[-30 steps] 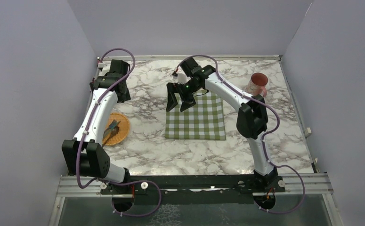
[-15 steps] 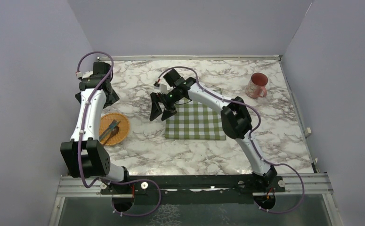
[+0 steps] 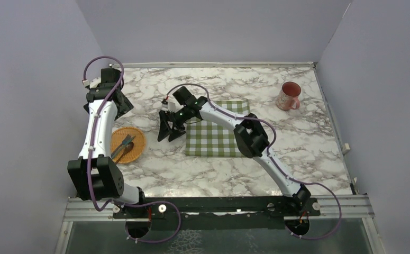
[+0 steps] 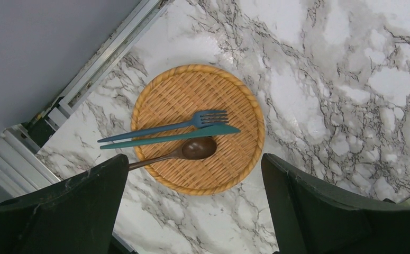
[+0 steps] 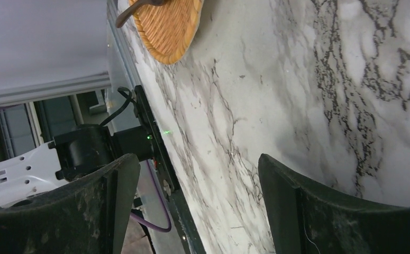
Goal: Set the dinner table for one person
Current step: Move the plate to the center of the board.
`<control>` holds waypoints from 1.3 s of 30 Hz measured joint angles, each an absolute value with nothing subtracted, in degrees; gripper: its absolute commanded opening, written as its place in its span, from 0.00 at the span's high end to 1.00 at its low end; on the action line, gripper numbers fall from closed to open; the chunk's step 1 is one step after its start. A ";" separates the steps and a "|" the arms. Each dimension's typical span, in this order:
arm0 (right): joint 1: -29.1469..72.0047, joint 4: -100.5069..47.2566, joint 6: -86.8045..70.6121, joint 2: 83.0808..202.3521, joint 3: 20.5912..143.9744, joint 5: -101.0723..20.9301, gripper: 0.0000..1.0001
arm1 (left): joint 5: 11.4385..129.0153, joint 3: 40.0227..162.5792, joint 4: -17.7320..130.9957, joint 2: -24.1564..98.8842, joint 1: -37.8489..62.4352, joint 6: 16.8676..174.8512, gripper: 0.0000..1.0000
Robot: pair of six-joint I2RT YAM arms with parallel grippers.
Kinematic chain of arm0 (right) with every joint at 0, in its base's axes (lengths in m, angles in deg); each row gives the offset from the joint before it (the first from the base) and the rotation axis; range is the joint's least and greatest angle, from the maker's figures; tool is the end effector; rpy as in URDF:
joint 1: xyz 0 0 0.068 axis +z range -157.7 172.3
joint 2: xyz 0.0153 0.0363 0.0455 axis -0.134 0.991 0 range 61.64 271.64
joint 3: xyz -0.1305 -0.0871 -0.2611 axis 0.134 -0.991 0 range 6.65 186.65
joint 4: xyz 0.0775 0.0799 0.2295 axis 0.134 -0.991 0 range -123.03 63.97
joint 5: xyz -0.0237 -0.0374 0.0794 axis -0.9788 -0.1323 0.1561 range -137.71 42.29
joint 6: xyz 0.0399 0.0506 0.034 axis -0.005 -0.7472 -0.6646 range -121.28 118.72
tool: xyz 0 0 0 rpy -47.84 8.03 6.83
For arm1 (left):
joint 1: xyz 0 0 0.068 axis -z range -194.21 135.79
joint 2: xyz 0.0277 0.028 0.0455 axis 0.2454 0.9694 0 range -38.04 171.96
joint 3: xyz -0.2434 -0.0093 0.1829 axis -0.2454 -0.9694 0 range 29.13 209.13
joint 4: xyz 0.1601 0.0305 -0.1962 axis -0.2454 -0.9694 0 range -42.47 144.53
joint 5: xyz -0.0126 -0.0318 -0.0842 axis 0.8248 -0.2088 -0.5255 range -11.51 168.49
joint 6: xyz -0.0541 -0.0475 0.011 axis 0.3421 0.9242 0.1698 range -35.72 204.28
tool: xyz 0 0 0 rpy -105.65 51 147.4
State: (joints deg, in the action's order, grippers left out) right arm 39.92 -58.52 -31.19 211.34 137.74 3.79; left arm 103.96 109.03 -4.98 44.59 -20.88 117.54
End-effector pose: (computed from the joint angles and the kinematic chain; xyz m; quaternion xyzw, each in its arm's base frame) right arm 0.3636 0.4688 0.1571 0.2737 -0.8169 -0.5072 0.0226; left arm 0.2777 0.0588 0.3426 -0.3730 0.8719 0.1544 0.2769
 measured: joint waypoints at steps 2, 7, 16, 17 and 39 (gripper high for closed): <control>40.27 -58.50 -31.35 211.50 137.74 4.06 0.14 | 104.01 108.94 -4.78 44.57 -20.88 117.47 0.01; 40.35 -57.32 -31.02 209.95 134.81 3.82 0.14 | 104.57 106.63 -3.62 44.52 -21.10 116.16 0.01; 40.35 -59.35 -29.05 201.92 127.33 1.17 0.14 | 99.53 104.35 -0.50 47.60 -30.94 111.02 0.01; 40.35 -59.48 -28.72 201.03 127.33 0.78 0.14 | 98.72 104.33 -0.32 48.35 -32.05 110.54 0.01; 40.35 -66.24 -26.78 198.67 133.56 -1.19 0.14 | 86.48 99.78 4.36 54.36 -39.33 106.37 0.06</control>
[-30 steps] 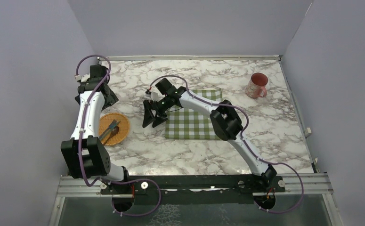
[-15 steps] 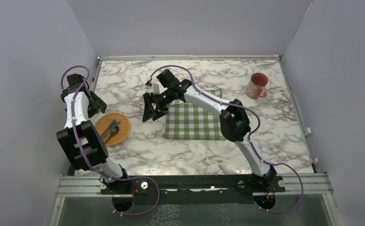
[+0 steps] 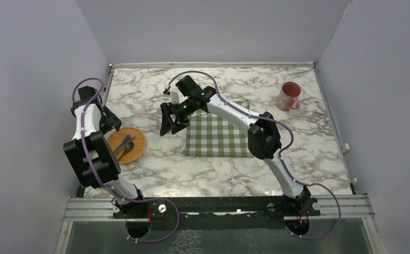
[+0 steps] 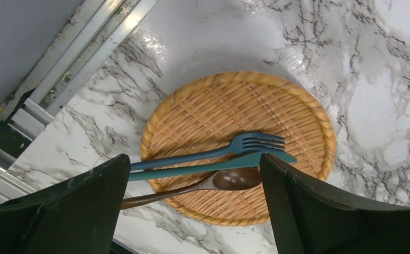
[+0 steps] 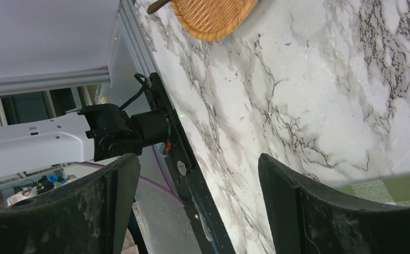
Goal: Set the dinner table for one person
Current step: Move the plate to the center of the board.
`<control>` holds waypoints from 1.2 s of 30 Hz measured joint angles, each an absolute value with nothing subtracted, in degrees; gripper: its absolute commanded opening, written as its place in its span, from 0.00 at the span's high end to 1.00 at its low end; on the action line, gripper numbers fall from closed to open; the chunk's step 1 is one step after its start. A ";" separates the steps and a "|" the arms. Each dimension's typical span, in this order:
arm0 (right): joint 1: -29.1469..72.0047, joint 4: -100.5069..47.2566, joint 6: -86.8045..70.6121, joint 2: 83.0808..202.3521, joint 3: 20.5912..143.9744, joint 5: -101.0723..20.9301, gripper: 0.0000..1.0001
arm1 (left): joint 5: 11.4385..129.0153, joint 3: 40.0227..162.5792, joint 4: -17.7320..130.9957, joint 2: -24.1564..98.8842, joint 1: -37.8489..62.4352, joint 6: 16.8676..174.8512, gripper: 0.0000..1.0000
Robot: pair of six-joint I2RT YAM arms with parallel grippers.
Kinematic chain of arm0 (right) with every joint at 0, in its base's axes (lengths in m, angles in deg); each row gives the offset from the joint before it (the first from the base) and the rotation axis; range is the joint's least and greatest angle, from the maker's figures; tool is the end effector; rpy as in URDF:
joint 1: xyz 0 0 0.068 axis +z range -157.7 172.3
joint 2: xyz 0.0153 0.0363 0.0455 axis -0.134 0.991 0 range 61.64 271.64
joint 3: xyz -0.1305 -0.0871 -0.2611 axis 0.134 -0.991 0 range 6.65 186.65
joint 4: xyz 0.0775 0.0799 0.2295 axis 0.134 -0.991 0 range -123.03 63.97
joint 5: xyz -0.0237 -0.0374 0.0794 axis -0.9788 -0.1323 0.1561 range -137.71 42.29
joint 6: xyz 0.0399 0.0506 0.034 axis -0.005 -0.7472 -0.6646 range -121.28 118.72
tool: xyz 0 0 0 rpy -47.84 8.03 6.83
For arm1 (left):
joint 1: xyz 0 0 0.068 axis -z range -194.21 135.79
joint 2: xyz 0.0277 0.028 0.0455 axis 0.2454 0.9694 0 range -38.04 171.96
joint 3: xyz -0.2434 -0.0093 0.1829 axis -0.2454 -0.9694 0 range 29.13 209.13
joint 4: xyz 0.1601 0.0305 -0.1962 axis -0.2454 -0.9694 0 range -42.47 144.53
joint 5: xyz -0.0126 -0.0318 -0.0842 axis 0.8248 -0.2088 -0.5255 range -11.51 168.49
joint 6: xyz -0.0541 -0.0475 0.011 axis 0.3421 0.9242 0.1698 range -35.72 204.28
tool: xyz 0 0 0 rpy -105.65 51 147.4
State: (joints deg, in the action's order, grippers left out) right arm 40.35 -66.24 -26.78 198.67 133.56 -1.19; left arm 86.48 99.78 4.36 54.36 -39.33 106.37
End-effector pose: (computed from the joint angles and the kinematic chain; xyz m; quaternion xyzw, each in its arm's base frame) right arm 0.3391 0.4430 0.2439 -0.3004 0.8213 0.4842 0.0273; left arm 0.2838 0.1425 0.2502 -0.4046 0.8983 0.0729 0.1549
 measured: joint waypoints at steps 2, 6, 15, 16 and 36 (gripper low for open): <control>40.35 -66.67 -26.62 198.67 133.56 -1.39 0.17 | 88.07 99.78 4.38 54.62 -39.35 106.74 0.09; 40.35 -67.74 -26.03 198.67 133.56 -1.87 0.21 | 91.96 99.59 4.73 55.10 -39.40 107.63 0.17; 40.35 -69.93 -25.16 198.67 133.56 -2.70 0.31 | 102.69 99.28 5.23 55.91 -39.44 107.57 0.73; 40.35 -70.04 -25.16 198.67 133.54 -2.79 0.31 | 103.94 99.26 5.21 55.91 -39.44 107.55 0.80; 40.35 -68.90 -25.20 194.93 128.47 -3.27 0.37 | 112.42 97.47 5.21 64.32 -37.23 103.81 1.00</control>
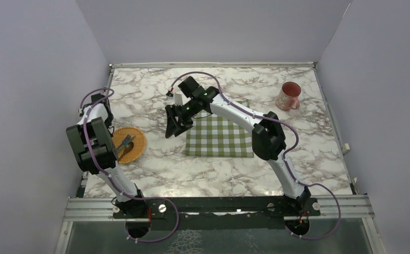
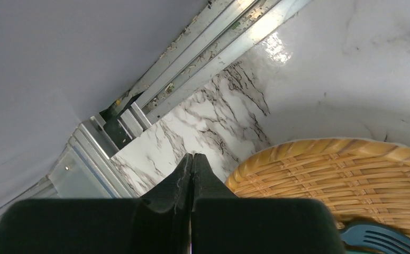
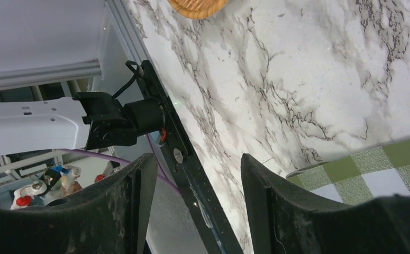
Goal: Set the dinner table for one person
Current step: Move the plate to the center of the board.
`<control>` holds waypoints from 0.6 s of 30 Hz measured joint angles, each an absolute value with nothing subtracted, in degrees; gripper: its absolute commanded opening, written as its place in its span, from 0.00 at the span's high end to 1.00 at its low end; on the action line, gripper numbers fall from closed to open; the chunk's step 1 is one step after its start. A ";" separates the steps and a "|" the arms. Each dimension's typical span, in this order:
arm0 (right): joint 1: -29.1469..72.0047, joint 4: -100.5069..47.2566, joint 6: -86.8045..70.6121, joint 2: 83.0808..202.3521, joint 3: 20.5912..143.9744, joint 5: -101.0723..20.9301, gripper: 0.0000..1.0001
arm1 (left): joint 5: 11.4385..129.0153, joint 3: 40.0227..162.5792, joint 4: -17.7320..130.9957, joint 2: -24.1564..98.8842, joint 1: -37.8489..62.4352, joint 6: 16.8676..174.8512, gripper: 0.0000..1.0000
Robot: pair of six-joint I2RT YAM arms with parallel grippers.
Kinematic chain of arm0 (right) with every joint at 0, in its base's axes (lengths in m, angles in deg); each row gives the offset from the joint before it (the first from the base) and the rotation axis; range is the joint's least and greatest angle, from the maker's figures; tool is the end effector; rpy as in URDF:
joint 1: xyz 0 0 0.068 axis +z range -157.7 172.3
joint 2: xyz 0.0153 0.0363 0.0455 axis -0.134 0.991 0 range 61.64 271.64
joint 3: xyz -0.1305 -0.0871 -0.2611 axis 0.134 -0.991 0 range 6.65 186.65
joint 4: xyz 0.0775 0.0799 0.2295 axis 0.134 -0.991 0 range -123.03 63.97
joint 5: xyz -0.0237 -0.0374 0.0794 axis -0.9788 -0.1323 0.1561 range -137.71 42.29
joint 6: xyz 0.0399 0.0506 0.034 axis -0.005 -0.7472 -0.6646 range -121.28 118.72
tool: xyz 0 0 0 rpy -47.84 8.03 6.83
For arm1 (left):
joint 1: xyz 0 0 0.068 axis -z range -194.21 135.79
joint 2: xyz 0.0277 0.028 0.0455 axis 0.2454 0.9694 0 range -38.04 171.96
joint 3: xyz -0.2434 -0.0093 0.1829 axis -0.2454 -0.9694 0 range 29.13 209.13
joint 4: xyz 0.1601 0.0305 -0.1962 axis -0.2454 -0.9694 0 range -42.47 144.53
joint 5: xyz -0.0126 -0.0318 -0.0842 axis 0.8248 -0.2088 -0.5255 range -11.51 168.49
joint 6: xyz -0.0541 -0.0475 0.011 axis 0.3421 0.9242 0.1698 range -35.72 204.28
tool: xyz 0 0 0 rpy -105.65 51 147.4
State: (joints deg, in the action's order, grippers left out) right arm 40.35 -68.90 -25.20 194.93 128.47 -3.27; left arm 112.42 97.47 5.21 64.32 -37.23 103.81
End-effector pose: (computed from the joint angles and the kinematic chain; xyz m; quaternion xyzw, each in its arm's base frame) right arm 0.3277 0.4280 0.2457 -0.2975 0.8376 0.4579 0.0178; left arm 0.2895 0.1599 0.1965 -0.3623 0.8836 0.2928 0.0467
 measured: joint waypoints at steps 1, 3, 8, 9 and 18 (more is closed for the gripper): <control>40.35 -68.62 -25.18 194.67 128.42 -3.24 0.37 | 112.46 97.34 5.21 64.41 -36.95 103.68 1.00; 40.35 -68.16 -25.16 194.30 128.42 -3.22 0.37 | 112.62 97.25 5.23 64.43 -36.49 103.42 1.00; 40.35 -67.63 -25.03 194.06 128.40 -3.07 0.37 | 112.68 97.23 5.30 65.18 -35.81 103.04 1.00; 40.35 -67.63 -24.94 194.06 128.40 -3.07 0.37 | 112.68 97.18 5.30 65.31 -35.81 103.02 1.00; 40.35 -67.44 -24.33 193.07 126.70 -3.07 0.37 | 112.62 97.03 5.32 66.99 -35.48 102.85 1.00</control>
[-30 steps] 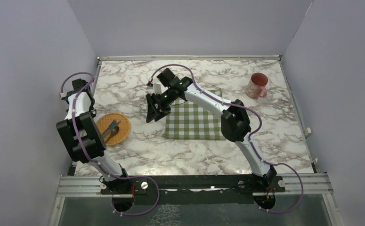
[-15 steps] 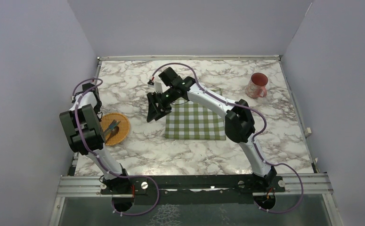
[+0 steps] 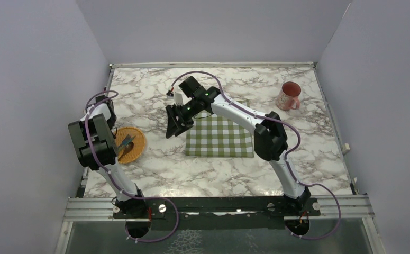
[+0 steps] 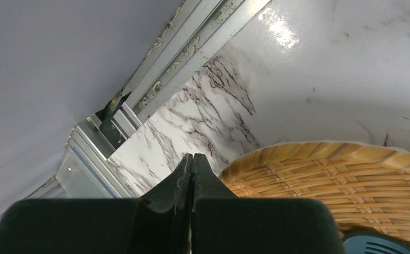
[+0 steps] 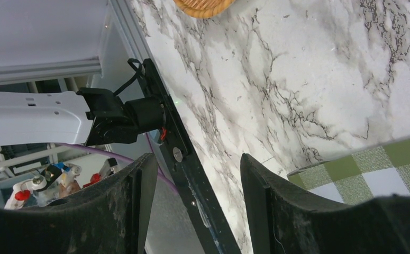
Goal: Set the dinner table for one person
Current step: Move the plate to the center of the board.
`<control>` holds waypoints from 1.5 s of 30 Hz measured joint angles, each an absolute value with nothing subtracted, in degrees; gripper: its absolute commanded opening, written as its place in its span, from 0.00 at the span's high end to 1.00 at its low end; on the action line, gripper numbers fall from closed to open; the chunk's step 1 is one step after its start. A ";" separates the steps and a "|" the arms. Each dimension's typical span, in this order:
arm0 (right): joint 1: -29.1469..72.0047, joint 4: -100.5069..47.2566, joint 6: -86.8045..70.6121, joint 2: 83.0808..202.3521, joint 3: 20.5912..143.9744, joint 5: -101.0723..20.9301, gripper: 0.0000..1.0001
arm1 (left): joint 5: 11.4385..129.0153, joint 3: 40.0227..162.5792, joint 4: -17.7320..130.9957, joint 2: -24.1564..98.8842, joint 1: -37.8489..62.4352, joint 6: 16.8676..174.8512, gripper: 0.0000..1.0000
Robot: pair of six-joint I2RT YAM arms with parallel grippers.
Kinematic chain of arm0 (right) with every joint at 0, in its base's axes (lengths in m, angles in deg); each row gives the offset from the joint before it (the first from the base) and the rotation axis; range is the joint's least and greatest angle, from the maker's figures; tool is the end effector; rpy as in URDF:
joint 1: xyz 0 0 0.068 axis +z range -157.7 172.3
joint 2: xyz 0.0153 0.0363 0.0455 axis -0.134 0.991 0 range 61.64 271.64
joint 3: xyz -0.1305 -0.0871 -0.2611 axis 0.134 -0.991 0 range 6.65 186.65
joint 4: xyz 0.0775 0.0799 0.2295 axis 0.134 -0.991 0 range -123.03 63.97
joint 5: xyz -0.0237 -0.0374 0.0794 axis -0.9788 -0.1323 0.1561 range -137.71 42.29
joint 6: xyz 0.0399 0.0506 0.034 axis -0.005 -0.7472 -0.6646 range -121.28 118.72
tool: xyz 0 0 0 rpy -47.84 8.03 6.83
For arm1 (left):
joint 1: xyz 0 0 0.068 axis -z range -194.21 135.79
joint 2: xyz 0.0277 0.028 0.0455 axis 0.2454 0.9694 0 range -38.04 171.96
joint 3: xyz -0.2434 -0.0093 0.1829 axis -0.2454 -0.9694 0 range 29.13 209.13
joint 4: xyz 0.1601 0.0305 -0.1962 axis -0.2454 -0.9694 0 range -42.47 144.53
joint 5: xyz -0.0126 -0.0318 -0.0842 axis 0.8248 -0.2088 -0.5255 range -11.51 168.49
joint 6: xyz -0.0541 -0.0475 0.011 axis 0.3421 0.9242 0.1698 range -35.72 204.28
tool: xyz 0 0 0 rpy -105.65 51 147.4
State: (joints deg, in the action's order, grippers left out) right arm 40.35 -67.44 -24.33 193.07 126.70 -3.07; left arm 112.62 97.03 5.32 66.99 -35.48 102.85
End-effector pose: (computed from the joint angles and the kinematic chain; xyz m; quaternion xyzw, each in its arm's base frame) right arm 0.3244 0.4246 0.2545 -0.3081 0.8297 0.4644 0.0309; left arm 0.2961 0.1519 0.1804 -0.3344 0.8951 0.2939 0.0236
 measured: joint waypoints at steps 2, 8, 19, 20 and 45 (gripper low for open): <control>40.35 -67.24 -24.33 192.94 126.41 -3.07 0.37 | 112.55 97.03 5.32 67.67 -35.48 102.80 1.00; 40.35 -66.13 -24.40 192.55 125.80 -3.09 0.37 | 111.77 97.03 5.30 69.02 -35.46 102.41 1.00; 40.35 -64.64 -25.42 192.44 125.76 -3.09 0.38 | 107.85 96.90 5.27 69.07 -33.52 102.32 1.00; 40.35 -64.62 -25.49 192.44 125.76 -3.09 0.38 | 107.61 96.90 5.30 69.16 -32.99 102.34 1.00; 40.31 -62.37 -26.76 192.44 121.85 -7.83 0.37 | 103.48 98.19 4.07 70.01 -25.06 103.96 1.00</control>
